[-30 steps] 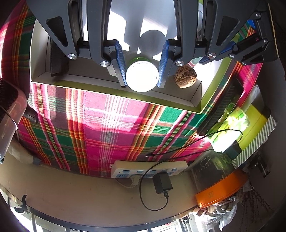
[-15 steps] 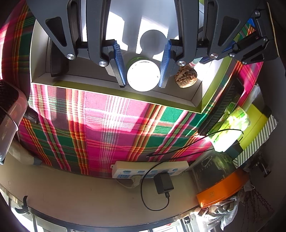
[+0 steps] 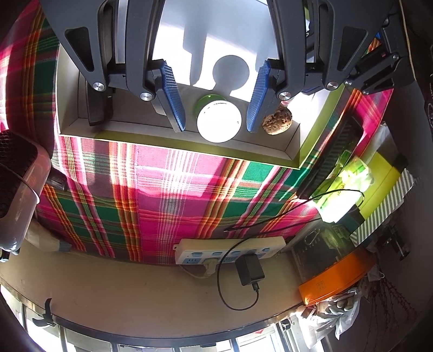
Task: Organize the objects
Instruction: 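Lower the tape roll into the box and open the right gripper while the left releases the pink clip inside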
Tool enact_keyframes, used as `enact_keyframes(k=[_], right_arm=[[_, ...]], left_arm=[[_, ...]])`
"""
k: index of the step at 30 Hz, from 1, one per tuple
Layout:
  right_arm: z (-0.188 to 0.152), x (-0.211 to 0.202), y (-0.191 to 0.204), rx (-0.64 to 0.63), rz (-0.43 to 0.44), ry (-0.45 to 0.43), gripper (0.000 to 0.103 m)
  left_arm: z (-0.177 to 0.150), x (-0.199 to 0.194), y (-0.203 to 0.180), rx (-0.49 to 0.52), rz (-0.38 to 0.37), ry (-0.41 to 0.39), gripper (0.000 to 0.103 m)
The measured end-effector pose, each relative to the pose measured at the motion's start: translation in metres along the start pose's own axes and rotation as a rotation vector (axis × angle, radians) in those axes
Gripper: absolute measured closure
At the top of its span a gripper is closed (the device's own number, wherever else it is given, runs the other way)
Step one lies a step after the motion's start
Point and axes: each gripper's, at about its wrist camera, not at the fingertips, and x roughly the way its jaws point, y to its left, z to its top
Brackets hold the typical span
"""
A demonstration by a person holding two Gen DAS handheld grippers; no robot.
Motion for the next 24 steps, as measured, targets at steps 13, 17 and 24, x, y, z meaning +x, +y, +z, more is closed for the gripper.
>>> enact_keyframes(k=[13,17,24], right_arm=[[-0.017,-0.031,0.002,0.015,-0.008,-0.047,0.054],[-0.025,-0.042,0.003,0.020,-0.012,-0.059,0.054],[-0.044,-0.063,0.000,0.035,-0.022,-0.087,0.054]], left_arm=[[-0.011,-0.027,-0.002,-0.018,-0.004,-0.032,0.074],[-0.016,-0.038,-0.004,-0.023,-0.007,-0.045,0.074],[-0.026,-0.054,-0.008,-0.029,-0.023,-0.062,0.074]])
